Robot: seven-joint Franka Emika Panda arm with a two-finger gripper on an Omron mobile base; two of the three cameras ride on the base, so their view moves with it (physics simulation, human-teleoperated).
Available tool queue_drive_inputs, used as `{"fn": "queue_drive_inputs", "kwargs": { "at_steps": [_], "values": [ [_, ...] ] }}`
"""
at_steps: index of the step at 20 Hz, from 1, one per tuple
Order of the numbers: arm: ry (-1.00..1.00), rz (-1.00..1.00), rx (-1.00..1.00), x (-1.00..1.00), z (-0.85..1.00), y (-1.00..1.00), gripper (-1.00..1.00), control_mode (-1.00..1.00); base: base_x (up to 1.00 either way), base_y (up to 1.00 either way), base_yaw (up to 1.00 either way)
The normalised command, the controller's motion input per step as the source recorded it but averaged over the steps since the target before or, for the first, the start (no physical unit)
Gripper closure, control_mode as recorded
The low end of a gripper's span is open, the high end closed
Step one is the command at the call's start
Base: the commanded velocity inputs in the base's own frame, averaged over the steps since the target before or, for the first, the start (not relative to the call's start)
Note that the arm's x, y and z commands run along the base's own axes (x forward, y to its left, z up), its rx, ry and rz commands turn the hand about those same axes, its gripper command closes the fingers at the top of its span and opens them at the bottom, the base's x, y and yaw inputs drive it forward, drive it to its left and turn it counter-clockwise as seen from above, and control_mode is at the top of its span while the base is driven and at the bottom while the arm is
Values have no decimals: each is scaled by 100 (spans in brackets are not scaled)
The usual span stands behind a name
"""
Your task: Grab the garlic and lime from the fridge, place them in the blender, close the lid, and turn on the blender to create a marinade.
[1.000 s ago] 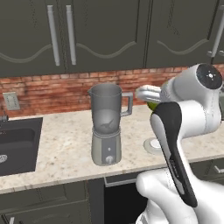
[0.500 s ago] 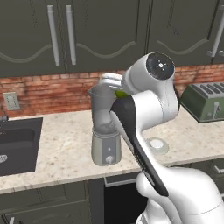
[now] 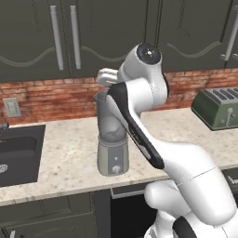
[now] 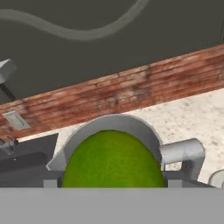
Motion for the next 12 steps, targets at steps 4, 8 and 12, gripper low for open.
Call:
{"fn": "queue_drive_inputs", "kwargs": {
  "at_steps": [4, 8, 12],
  "values": [
    [18, 5, -5, 79, -48, 17, 100, -100, 0, 0, 0],
    [14, 3, -6, 75, -52, 36, 100, -100, 0, 0, 0],
    [7, 3, -7, 46, -51, 33, 100, -100, 0, 0, 0]
  ]
}}
